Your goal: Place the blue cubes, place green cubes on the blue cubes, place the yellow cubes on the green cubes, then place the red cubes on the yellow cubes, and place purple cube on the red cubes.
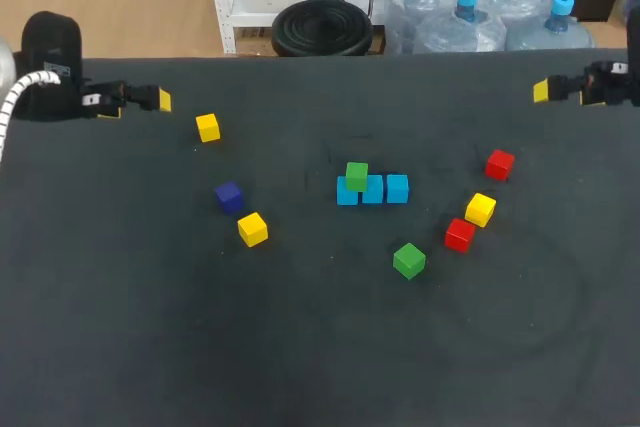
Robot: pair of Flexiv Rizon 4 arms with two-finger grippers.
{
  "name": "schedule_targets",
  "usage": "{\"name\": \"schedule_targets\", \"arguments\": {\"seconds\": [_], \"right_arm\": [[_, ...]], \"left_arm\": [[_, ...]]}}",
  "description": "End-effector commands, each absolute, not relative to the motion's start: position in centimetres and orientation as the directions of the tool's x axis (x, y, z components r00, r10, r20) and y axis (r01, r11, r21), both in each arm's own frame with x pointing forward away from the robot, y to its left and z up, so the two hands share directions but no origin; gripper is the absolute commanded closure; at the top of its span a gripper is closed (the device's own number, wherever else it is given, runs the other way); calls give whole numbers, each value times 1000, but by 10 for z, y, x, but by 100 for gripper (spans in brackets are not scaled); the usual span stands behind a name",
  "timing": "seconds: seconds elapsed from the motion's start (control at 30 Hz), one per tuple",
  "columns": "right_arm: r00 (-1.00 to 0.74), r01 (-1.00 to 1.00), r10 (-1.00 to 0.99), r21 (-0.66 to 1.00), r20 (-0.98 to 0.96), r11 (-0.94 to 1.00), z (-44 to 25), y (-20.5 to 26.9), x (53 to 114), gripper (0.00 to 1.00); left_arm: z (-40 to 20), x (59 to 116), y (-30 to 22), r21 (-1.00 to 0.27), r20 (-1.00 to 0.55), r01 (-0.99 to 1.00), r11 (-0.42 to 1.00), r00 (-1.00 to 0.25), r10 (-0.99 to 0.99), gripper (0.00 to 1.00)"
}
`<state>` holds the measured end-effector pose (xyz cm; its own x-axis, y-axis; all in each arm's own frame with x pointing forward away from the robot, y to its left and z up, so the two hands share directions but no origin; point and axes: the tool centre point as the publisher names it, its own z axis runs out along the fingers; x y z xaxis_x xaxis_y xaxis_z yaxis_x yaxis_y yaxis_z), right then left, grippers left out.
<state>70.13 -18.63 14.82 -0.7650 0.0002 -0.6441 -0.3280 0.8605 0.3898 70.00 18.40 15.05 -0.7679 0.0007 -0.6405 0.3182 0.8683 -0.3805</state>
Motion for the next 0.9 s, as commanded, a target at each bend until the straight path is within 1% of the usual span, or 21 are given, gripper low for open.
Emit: {"name": "schedule_targets", "arguments": {"seconds": [0.03,0.4,0.43,0.53,0.67,0.77,0.9], "right_arm": [[-765,-328,0,390,-644,861,148,-186,701,0],[-765,-328,0,390,-644,861,148,-186,701,0],[-753,-352,-14,385,-658,853,151,-186,701,0],[-748,-402,-111,313,-655,861,159,-187,699,0],[-714,-511,-308,169,-629,843,179,-187,698,0],[-655,-635,-501,52,-566,771,192,-176,695,0],[-503,-798,-731,-76,-460,598,203,-150,687,0]], "left_arm": [[150,700,184,-380,-641,318,868,-768,1,0],[150,700,184,-380,-641,318,868,-768,1,0],[150,700,184,-380,-641,318,868,-768,1,0],[150,700,184,-380,-641,318,868,-768,1,0],[150,700,184,-380,-641,318,868,-768,1,0],[150,700,184,-380,-641,318,868,-768,1,0],[150,700,184,-380,-641,318,868,-768,1,0]]}}
